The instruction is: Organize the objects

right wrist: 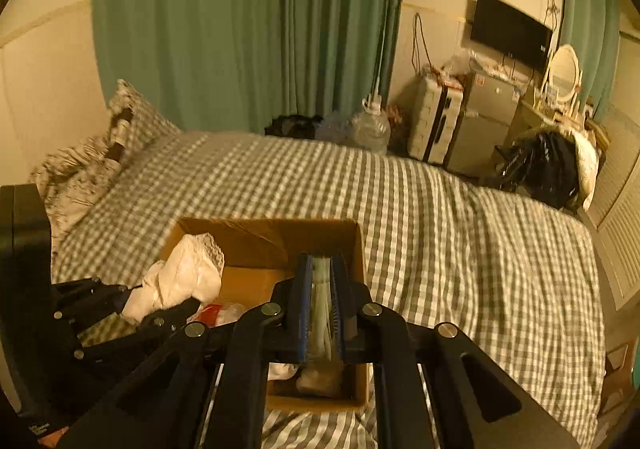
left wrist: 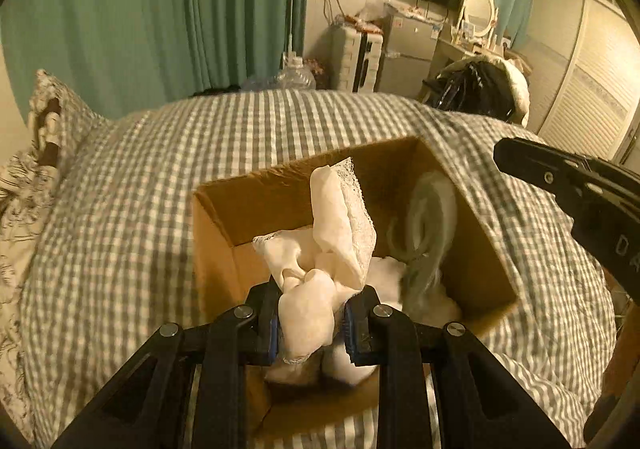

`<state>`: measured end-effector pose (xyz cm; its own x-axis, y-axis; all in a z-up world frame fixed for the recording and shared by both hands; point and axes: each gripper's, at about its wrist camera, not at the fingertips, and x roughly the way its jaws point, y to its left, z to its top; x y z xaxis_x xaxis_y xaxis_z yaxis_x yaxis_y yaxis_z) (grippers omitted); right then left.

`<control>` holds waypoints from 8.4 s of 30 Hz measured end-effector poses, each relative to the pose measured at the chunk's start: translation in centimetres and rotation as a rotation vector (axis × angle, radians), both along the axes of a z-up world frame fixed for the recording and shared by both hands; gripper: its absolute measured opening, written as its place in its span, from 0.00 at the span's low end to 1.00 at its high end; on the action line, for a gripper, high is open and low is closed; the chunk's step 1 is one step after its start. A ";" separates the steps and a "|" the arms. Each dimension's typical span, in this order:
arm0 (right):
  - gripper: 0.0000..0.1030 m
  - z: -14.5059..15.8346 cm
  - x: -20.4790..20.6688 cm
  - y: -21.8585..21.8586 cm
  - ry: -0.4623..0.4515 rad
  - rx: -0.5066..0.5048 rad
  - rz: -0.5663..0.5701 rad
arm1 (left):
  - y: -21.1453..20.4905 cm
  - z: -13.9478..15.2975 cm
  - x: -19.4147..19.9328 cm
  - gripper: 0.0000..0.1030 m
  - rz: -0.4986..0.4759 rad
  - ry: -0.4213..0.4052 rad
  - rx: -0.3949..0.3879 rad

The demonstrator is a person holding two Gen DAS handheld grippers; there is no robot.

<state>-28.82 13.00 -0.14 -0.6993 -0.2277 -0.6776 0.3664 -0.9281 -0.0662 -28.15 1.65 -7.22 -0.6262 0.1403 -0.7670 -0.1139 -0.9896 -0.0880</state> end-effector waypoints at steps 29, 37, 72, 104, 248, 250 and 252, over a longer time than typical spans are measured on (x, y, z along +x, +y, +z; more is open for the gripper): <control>0.73 7.5 18.6 2.5 0.176 0.004 0.029 | -5.0 10.2 15.3 1.00 0.147 0.236 -0.075; 0.78 4.8 22.3 1.3 0.144 -0.012 0.046 | -8.4 8.5 20.1 1.00 0.228 0.234 -0.063; 0.26 -14.1 19.9 -4.3 -0.301 0.118 0.151 | -10.0 -8.3 20.5 1.00 0.273 -0.121 -0.134; 0.21 -15.1 15.5 3.0 -0.401 -0.036 -0.023 | 1.4 -12.5 18.5 0.16 0.133 -0.289 0.040; 1.00 -1.5 14.3 8.4 0.270 -0.055 -0.034 | 0.6 3.4 17.3 1.00 0.304 0.332 -0.103; 1.00 -1.5 14.3 8.4 0.269 -0.056 -0.035 | 0.6 3.4 17.3 1.00 0.303 0.331 -0.102; 1.00 -1.5 14.3 8.4 0.267 -0.058 -0.035 | 0.6 3.4 17.3 1.00 0.306 0.331 -0.102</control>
